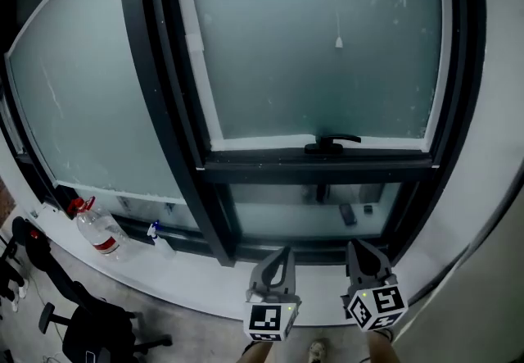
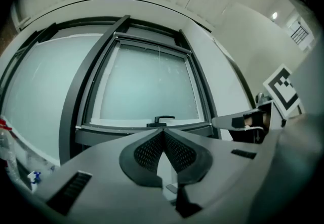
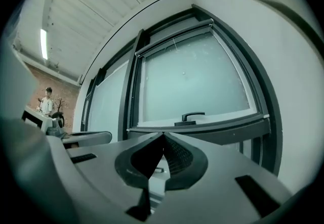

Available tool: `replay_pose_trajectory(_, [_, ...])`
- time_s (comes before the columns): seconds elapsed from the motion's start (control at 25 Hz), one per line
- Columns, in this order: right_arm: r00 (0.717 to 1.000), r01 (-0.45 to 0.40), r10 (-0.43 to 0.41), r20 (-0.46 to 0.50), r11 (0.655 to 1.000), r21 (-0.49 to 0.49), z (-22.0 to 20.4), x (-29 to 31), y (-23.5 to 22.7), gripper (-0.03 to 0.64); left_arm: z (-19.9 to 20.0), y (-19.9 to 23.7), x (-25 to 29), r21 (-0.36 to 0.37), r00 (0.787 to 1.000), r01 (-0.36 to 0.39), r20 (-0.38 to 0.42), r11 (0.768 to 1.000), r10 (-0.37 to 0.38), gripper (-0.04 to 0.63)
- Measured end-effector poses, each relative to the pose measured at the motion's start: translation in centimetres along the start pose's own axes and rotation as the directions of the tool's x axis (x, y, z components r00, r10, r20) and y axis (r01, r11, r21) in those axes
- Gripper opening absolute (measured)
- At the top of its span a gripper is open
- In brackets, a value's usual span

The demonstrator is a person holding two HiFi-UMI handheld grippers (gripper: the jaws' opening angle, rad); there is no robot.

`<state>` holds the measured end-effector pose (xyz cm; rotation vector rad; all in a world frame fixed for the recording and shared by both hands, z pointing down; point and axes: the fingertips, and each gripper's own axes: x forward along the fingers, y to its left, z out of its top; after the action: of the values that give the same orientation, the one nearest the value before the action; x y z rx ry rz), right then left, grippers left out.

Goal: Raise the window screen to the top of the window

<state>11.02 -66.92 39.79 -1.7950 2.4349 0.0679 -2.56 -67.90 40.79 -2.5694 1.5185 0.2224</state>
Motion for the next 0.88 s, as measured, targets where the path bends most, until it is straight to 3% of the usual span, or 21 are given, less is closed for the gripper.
replay_pose_trajectory(0.24, [0.999,0.024,-0.022,-0.039,0.999,0.035,-0.3,-7.8,6.5,0.008,0.8,-2.0,-8.7,0.004,0.998,0.040,-0.048,0.999,-0.039,0.003])
replay_pose_trajectory(0.4, [0.999,0.010,-0.009,-0.034,0.999,0.030,0.7,-11.6,9.2,0.008,2.4,-3.0,-12.8,-0.023,0.999,0.040,-0.032,0.999,-0.040,0.003])
replay_pose_trajectory(0.56, [1.000,0.015,-0.016,-0.025,1.000,-0.017,1.6,-16.2,9.7,0.008,4.0,-5.9,-15.8,-0.021,0.999,0.048,-0.009,0.999,-0.048,0.003])
replay_pose_trajectory(0.88, [0.998,0.045,-0.045,-0.054,0.999,0.007,1.1,-29.9,8.3,0.008,6.0,-15.4,-24.4,-0.010,0.999,0.022,-0.038,1.000,-0.022,0.003])
